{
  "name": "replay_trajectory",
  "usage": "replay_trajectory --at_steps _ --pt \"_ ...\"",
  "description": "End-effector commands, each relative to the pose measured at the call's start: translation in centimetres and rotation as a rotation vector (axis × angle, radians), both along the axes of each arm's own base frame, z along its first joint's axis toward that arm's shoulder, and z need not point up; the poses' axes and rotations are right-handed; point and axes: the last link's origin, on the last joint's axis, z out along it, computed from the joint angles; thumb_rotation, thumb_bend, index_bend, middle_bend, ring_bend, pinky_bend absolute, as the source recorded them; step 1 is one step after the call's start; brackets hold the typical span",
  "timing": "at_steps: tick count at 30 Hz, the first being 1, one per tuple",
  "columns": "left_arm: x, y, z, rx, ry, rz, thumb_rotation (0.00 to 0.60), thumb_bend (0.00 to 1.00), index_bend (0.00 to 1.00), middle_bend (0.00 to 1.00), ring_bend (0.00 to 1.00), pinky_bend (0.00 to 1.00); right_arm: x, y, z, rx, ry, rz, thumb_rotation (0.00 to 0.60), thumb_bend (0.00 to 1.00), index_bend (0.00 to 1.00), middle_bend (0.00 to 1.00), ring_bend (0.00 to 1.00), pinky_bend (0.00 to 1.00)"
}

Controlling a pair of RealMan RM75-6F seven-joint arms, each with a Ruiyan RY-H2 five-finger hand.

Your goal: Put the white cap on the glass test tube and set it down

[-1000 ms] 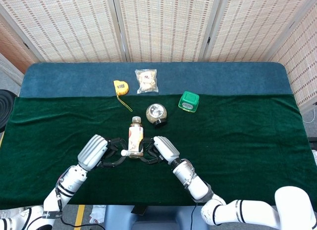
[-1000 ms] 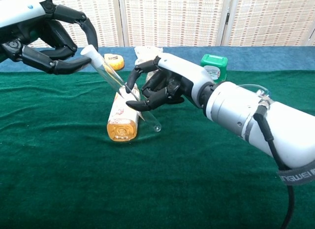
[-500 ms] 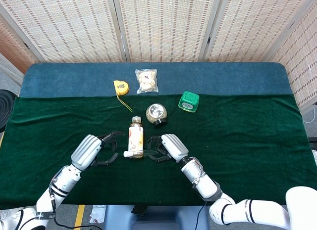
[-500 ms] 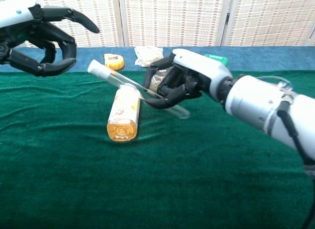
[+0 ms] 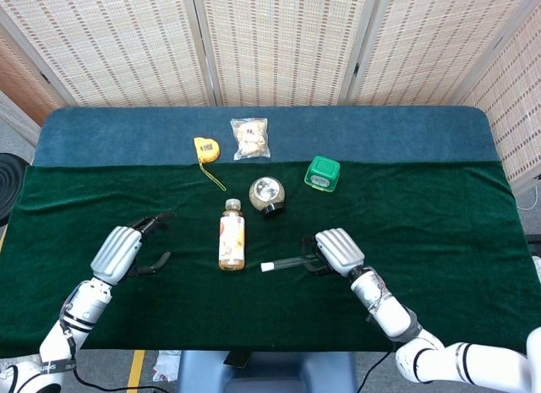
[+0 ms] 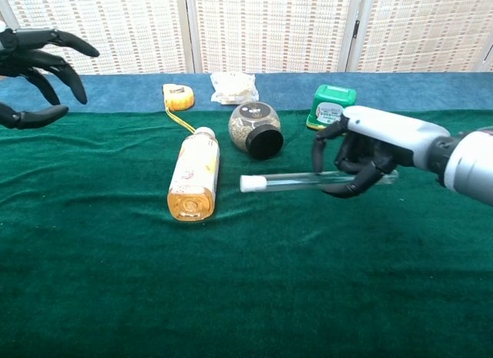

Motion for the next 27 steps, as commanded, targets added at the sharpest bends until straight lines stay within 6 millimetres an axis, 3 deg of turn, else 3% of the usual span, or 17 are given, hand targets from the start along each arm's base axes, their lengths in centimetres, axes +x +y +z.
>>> replay_trajectory --at_steps 1,7,15,20,23,27 --pt "-0.5 0.1 0.2 0.011 0.002 0.017 0.600 0.44 0.19 0.43 0.28 0.37 -2.1 -0.1 -0.4 -0.007 0.056 -0.011 0.600 0.74 0.81 0.97 1.00 1.00" --pt "-1.1 0.2 0.4 0.023 0.000 0.044 0.600 0.44 0.19 0.43 0.28 0.36 -3.9 -0.6 -1.0 -0.033 0.119 -0.004 0.600 0.74 0.79 0.97 1.00 1.00" --pt "-1.5 0.2 0.4 0.028 0.006 0.059 0.600 0.44 0.19 0.43 0.26 0.33 -4.9 -0.7 -1.5 -0.043 0.151 -0.019 0.600 0.74 0.47 0.96 1.00 1.00" --pt "-1.8 0.2 0.5 0.027 0.012 0.070 0.600 0.44 0.19 0.43 0.26 0.31 -5.1 -0.6 -1.4 -0.029 0.156 -0.034 0.600 0.74 0.36 0.95 1.00 1.00" --pt "-2.2 0.3 0.5 0.027 0.021 0.087 0.600 0.43 0.19 0.42 0.26 0.30 -5.1 -0.4 -1.0 -0.022 0.152 -0.039 0.600 0.74 0.31 0.94 1.00 1.00" --pt "-3.9 0.5 1.3 0.066 0.057 0.144 0.600 0.43 0.19 0.42 0.25 0.29 -4.9 -0.3 1.5 -0.075 0.110 -0.045 0.600 0.74 0.24 0.85 1.00 1.00"
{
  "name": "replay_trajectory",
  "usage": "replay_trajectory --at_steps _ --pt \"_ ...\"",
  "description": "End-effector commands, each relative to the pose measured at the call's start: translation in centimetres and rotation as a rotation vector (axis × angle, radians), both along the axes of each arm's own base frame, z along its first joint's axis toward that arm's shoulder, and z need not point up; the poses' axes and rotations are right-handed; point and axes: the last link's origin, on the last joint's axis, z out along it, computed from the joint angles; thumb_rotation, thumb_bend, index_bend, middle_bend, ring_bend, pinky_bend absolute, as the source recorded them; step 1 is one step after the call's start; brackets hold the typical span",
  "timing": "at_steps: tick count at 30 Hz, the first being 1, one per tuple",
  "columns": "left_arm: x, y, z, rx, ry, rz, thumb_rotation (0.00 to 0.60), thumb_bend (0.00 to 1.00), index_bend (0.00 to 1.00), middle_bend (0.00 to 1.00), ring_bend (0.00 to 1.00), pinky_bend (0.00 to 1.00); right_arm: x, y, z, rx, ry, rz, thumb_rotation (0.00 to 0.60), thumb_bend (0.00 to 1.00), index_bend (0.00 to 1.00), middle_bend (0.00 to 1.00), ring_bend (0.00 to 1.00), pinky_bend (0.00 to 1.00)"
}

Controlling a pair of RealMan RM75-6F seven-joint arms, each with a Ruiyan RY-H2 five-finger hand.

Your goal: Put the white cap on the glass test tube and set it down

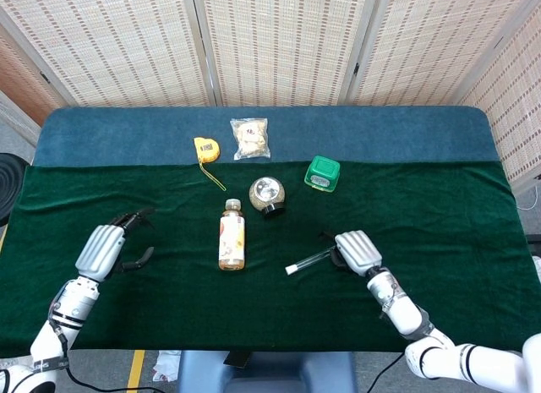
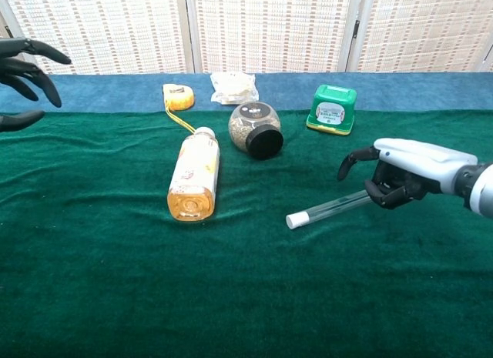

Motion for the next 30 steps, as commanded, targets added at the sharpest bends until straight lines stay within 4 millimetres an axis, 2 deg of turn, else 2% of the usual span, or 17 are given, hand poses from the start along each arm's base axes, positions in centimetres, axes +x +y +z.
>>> replay_trajectory --at_steps 1,3,4,7,10,13,15,17,19,24,30 --pt "-1.5 0.0 0.8 0.035 0.037 0.050 0.600 0.43 0.20 0.42 0.25 0.28 0.0 0.3 2.6 -0.060 -0.031 0.001 0.600 0.74 0.23 0.79 0.97 1.00" --pt "-2.8 -0.2 1.5 0.054 0.082 0.089 0.600 0.43 0.21 0.41 0.24 0.27 -0.5 0.8 4.6 -0.107 -0.017 0.008 0.600 0.74 0.23 0.68 0.88 0.94" --pt "-3.3 -0.3 1.8 0.067 0.107 0.106 0.600 0.43 0.21 0.40 0.24 0.26 -0.8 1.1 5.5 -0.130 -0.001 0.013 0.600 0.74 0.23 0.60 0.81 0.87" --pt "-5.2 -0.8 2.8 0.119 0.182 0.163 0.600 0.43 0.22 0.39 0.22 0.22 -2.1 2.4 8.5 -0.213 0.064 0.020 0.600 0.74 0.23 0.39 0.55 0.57" --pt "-6.9 -1.6 3.5 0.153 0.226 0.220 0.600 0.43 0.24 0.38 0.21 0.19 -3.4 4.0 11.2 -0.291 0.114 0.005 0.600 0.74 0.21 0.22 0.34 0.30" --pt "-8.1 -2.8 4.0 0.172 0.261 0.254 0.600 0.39 0.23 0.36 0.18 0.16 -4.5 5.8 13.6 -0.351 0.130 -0.027 0.600 0.73 0.14 0.11 0.24 0.15" --pt "-8.8 -3.8 4.2 0.180 0.301 0.271 0.600 0.30 0.19 0.32 0.14 0.12 -5.3 7.1 14.9 -0.374 0.144 -0.053 0.600 0.68 0.08 0.05 0.16 0.06" --pt "-9.0 -4.7 4.4 0.197 0.323 0.284 0.600 0.25 0.16 0.28 0.11 0.09 -5.9 8.1 15.8 -0.400 0.151 -0.075 0.600 0.58 0.02 0.01 0.10 0.01" --pt "-9.1 -5.5 4.5 0.218 0.333 0.295 0.600 0.24 0.14 0.25 0.09 0.07 -6.5 9.3 16.5 -0.428 0.155 -0.096 0.600 0.53 0.00 0.00 0.07 0.00" --pt "-9.0 -7.3 4.3 0.258 0.364 0.292 0.600 0.24 0.11 0.19 0.06 0.04 -7.6 11.8 17.3 -0.472 0.167 -0.120 0.593 0.49 0.00 0.00 0.04 0.00" --pt "-8.5 -8.6 3.6 0.267 0.366 0.268 0.600 0.24 0.10 0.18 0.05 0.02 -8.2 13.2 17.2 -0.495 0.153 -0.133 0.590 0.49 0.00 0.00 0.02 0.00"
